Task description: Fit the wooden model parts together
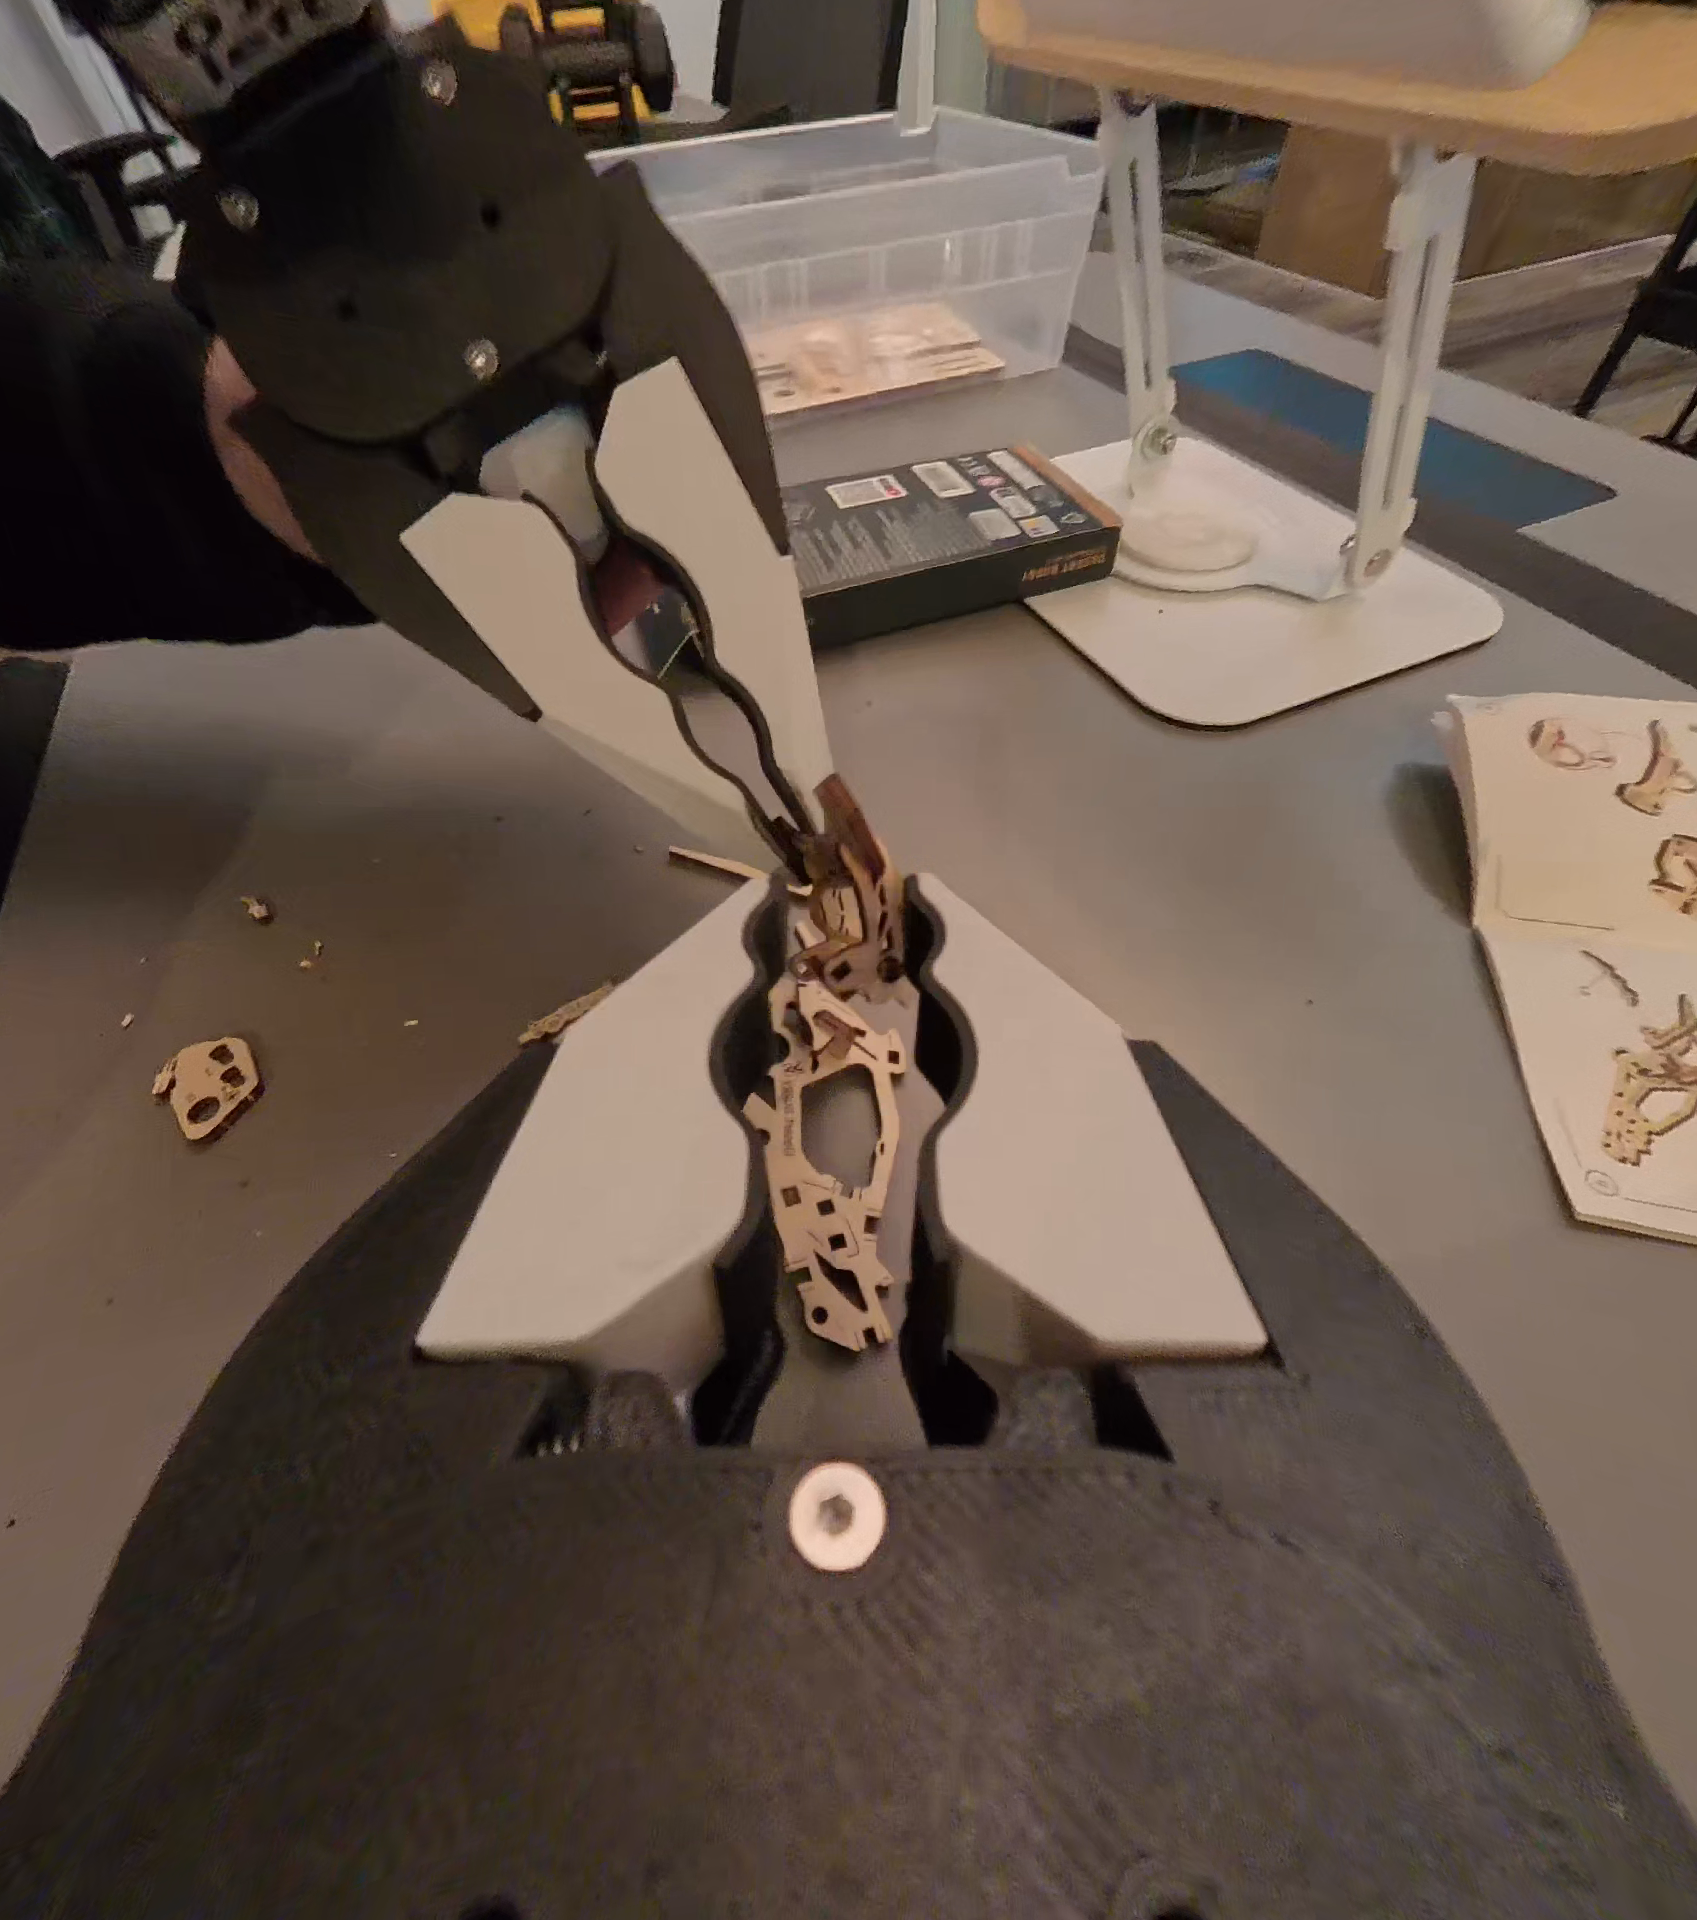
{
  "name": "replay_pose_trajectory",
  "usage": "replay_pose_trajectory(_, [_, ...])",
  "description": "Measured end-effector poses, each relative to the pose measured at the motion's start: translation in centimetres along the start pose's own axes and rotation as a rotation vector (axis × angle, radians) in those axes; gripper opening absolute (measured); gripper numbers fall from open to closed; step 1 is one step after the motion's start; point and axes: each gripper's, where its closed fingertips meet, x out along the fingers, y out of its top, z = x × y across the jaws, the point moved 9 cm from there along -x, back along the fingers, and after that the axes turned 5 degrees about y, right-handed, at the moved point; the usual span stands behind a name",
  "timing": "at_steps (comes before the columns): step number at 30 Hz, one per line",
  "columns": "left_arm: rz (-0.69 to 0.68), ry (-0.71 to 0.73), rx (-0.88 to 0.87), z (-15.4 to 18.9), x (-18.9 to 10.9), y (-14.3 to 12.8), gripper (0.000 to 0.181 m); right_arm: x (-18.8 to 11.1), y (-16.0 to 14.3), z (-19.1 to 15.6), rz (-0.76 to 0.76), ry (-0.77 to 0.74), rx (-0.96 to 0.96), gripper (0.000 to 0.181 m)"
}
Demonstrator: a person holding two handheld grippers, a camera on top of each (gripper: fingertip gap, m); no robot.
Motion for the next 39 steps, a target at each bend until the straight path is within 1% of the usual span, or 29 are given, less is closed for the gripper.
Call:
replay_pose_trajectory(1, [0.028, 0.027, -0.017, -0.2, -0.1, -0.2, 0.002, -0.2, 0.1, 0.2, 0.014, -0.018, 0.011, 0.022])
replay_pose_trajectory(3, [0.11, 0.052, -0.078, -0.7, -0.4, -0.7, 0.002, -0.9, 0.6, 0.4, 0.085, -0.014, 0.029, 0.032])
replay_pose_trajectory(5, [0.197, 0.096, -0.086, -1.1, -1.0, -0.8, 0.002, -1.4, 0.8, 0.5, 0.126, -0.011, 0.047, 0.032])
replay_pose_trajectory(8, [0.275, 0.187, -0.01, -1.2, -1.9, -0.6, 0.002, -1.7, 0.8, 0.7, 0.146, -0.008, 0.061, 0.029])
replay_pose_trajectory(11, [0.317, 0.231, 0.084, -0.9, -2.5, 0.1, 0.002, -1.7, 1.1, 0.4, 0.178, 0.014, 0.046, 0.029])
replay_pose_trajectory(13, [0.333, 0.22, 0.113, -0.6, -2.6, 0.5, 0.002, -1.5, 1.2, 0.1, 0.186, 0.013, 0.018, 0.027])
replay_pose_trajectory(15, [0.356, 0.191, 0.106, -0.5, -2.7, 0.8, 0.002, -1.5, 1.4, -0.1, 0.196, 0.003, -0.016, 0.025])
replay_pose_trajectory(17, [0.369, 0.18, 0.1, -0.4, -2.8, 0.9, 0.002, -1.6, 1.6, -0.4, 0.212, 0.002, -0.056, 0.017])
replay_pose_trajectory(19, [0.379, 0.164, 0.085, -0.4, -2.7, 0.9, 0.002, -1.8, 1.8, -0.7, 0.234, 0.007, -0.092, 0.006])
replay_pose_trajectory(21, [0.381, 0.158, 0.077, -0.4, -2.7, 0.8, 0.002, -1.8, 1.9, -0.9, 0.237, 0.009, -0.108, 0.002])
replay_pose_trajectory(28, [0.394, 0.135, 0.056, -0.4, -2.7, 0.8, 0.002, -1.9, 2.0, -1.1, 0.251, -0.001, -0.132, 0.001])
replay_pose_trajectory(29, [0.401, 0.135, 0.052, -0.4, -2.8, 0.8, 0.002, -2.0, 1.9, -1.0, 0.261, 0.004, -0.116, 0.003])
replay_pose_trajectory(32, [0.415, 0.112, 0.047, -0.4, -3.0, 0.9, 0.002, -2.2, 2.0, -0.6, 0.282, 0.005, -0.068, 0.021])
replay_pose_trajectory(33, [0.418, 0.111, 0.049, -0.4, -3.1, 1.0, 0.001, -2.2, 2.0, -0.6, 0.288, 0.014, -0.067, 0.022])
replay_pose_trajectory(37, [0.42, 0.086, 0.055, -0.4, -3.1, 1.0, 0.002, -1.9, 2.1, -1.2, 0.298, 0.049, -0.097, 0.008])
replay_pose_trajectory(39, [0.424, 0.069, 0.052, -0.3, -3.1, 0.9, 0.002, -1.9, 2.1, -1.3, 0.307, 0.055, -0.108, 0.006])
